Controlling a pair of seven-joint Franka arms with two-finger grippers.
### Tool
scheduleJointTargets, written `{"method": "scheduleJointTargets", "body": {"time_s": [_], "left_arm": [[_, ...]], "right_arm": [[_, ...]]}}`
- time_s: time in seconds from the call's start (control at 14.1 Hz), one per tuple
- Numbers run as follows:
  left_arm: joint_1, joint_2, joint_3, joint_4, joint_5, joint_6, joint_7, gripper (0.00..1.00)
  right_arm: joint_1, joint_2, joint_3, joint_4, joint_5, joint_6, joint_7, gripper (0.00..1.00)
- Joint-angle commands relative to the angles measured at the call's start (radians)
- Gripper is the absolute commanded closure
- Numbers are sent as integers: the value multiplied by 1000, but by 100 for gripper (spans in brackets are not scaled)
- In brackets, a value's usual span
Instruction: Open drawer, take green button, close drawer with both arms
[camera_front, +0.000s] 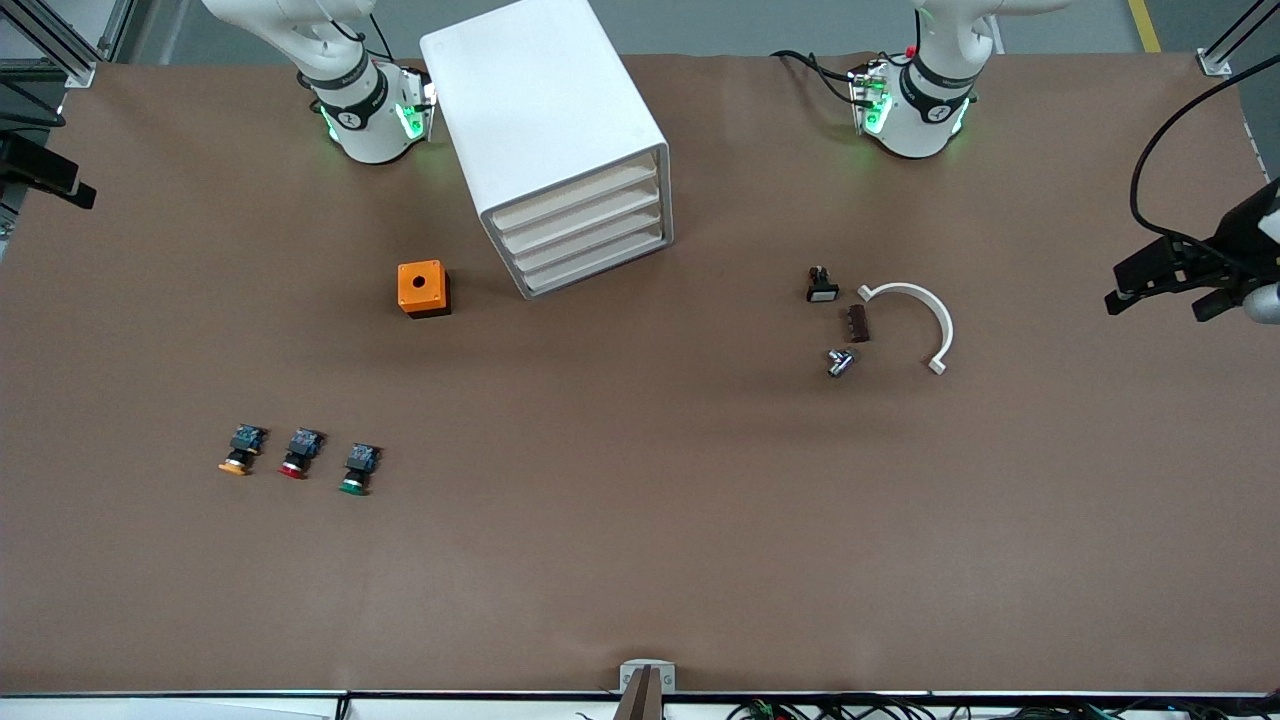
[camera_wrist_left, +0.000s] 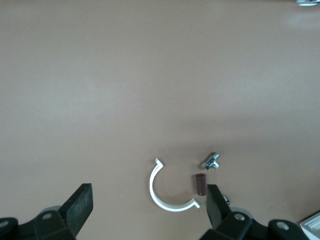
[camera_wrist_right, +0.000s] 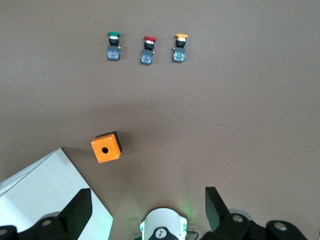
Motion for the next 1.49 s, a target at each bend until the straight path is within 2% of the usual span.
{"method": "scheduleJointTargets", "body": {"time_s": [0.0, 0.21, 0.99, 1.13, 1.42], "left_arm": [[3, 9, -8, 66, 18, -5, -54, 0], [0, 6, -26, 66, 30, -10, -127, 0], [0, 6, -37, 70, 84, -91, -101, 0], [2, 6, -64, 72, 104, -94, -99, 0], [3, 3, -66, 72, 104, -96, -99, 0]], "right_arm": [[3, -22, 15, -34, -1, 44, 11, 0], [4, -22, 18, -60, -1, 82, 9, 0], [11, -25, 16, -69, -1, 90, -28, 0], [14, -29, 16, -69, -1, 118, -29, 0], [12, -32, 15, -69, -3, 145, -37, 0]]}}
